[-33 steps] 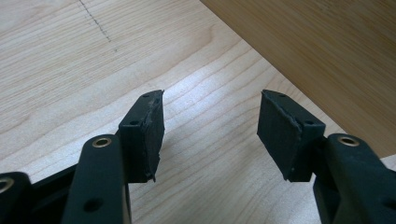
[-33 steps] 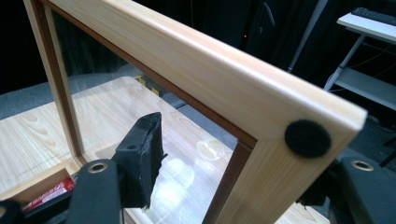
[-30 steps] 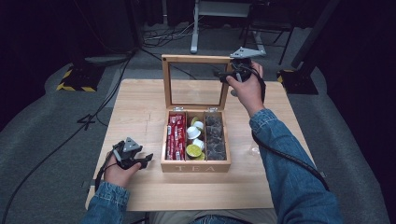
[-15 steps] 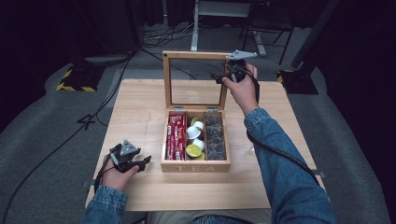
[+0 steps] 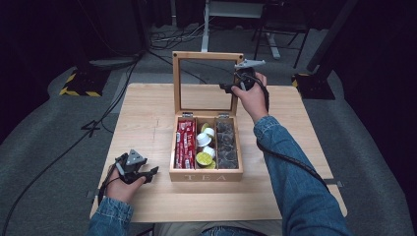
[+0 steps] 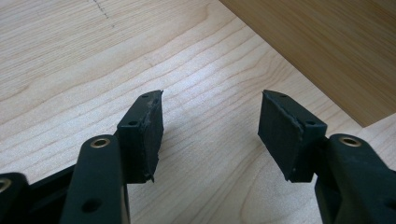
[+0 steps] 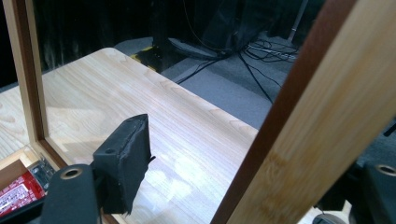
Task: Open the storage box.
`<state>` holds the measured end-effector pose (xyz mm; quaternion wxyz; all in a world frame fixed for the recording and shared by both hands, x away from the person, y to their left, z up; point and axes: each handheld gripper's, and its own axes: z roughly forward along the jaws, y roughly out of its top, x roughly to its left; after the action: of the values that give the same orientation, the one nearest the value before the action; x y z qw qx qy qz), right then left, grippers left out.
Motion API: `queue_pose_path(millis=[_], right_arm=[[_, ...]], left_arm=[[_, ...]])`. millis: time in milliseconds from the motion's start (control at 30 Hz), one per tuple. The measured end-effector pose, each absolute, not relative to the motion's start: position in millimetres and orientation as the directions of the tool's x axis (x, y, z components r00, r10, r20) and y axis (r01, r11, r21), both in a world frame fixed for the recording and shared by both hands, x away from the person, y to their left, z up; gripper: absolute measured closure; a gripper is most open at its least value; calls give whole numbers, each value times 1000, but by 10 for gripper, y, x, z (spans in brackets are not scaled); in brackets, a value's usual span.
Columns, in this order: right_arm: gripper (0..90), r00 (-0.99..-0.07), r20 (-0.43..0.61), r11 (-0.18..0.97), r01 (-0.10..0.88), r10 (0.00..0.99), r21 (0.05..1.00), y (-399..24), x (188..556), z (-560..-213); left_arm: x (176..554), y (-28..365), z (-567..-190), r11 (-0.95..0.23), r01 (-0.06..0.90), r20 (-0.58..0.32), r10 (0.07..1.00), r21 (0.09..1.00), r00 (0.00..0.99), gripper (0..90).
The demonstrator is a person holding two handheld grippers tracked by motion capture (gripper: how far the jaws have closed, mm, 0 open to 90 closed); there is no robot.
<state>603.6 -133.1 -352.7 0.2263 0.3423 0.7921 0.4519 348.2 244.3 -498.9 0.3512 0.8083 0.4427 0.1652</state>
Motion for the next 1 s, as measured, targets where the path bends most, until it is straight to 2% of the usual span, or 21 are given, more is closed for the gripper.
queue_pose_path(millis=[367, 600, 700, 767, 1000], right_arm=[[270, -639, -38, 335, 351, 769, 875, -1428, 6028, -3551], [256, -632, -28, 306, 337, 775, 890, -1580, 5952, -3417], [263, -638, -37, 321, 337, 769, 885, -1675, 5901, -3348], [305, -647, -22, 327, 357, 762, 875, -1780, 5833, -3278], [321, -690, 6, 323, 346, 724, 881, -1949, 5571, -3152]], left_arm=[[3514, 2423, -5001, -367, 596, -45, 825, 714, 563, 406], [3552, 2417, -5018, -363, 594, -50, 824, 718, 564, 407], [3556, 2421, -5020, -365, 593, -51, 822, 718, 567, 405], [3567, 2427, -5024, -363, 592, -50, 823, 720, 566, 394], [3607, 2419, -5029, -384, 583, -32, 816, 715, 577, 365]])
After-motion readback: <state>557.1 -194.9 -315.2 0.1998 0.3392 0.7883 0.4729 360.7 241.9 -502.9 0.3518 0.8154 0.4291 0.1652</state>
